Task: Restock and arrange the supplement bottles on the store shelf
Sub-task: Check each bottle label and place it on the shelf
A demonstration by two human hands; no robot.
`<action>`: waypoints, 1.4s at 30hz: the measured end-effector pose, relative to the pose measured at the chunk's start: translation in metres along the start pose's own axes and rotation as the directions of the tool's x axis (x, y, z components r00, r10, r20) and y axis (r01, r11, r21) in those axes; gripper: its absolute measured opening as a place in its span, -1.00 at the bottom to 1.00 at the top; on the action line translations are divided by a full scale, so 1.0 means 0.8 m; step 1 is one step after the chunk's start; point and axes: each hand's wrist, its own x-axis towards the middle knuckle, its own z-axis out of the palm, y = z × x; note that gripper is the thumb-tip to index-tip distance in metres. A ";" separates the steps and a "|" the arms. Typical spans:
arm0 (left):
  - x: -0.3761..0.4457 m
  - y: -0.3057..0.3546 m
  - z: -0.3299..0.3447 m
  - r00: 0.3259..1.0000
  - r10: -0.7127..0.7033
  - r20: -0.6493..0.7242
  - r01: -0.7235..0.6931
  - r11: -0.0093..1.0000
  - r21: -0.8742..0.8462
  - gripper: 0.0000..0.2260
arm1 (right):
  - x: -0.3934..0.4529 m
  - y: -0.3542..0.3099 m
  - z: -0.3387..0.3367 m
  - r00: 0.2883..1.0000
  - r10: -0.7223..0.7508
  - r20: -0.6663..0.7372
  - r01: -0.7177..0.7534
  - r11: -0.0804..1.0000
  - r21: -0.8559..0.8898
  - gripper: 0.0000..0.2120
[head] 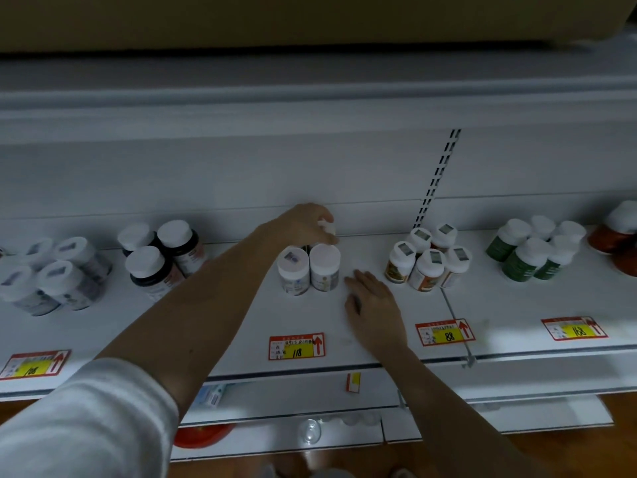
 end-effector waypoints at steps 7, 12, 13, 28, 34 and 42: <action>0.005 0.000 0.000 0.999 0.009 -0.043 -0.009 1.000 0.013 -0.55 | 0.000 0.000 -0.001 1.000 0.000 -0.002 0.000 1.000 -0.002 -0.62; 0.001 0.007 -0.009 0.986 0.063 -0.155 -0.065 0.998 -0.005 -0.64 | 0.000 0.000 -0.002 1.000 0.002 0.004 -0.002 1.000 -0.002 -0.62; -0.001 0.009 -0.013 0.982 0.067 -0.176 -0.072 0.997 -0.022 -0.63 | 0.000 0.000 -0.001 1.000 0.003 0.005 -0.003 1.000 0.001 -0.62; -0.110 0.045 -0.067 0.948 0.119 -0.297 -0.206 0.938 -0.280 -0.73 | 0.006 -0.040 -0.075 0.960 0.231 0.157 -0.279 0.750 0.599 -0.77; -0.173 0.061 -0.065 0.953 0.079 -0.292 -0.197 0.896 -0.399 -0.80 | -0.024 -0.118 -0.140 0.966 0.076 0.247 -0.259 0.309 0.915 -0.67; -0.223 0.065 -0.039 0.956 -0.055 -0.287 -0.154 0.739 -0.655 -0.60 | -0.051 -0.151 -0.152 0.945 0.044 0.323 -0.323 0.001 0.946 -0.52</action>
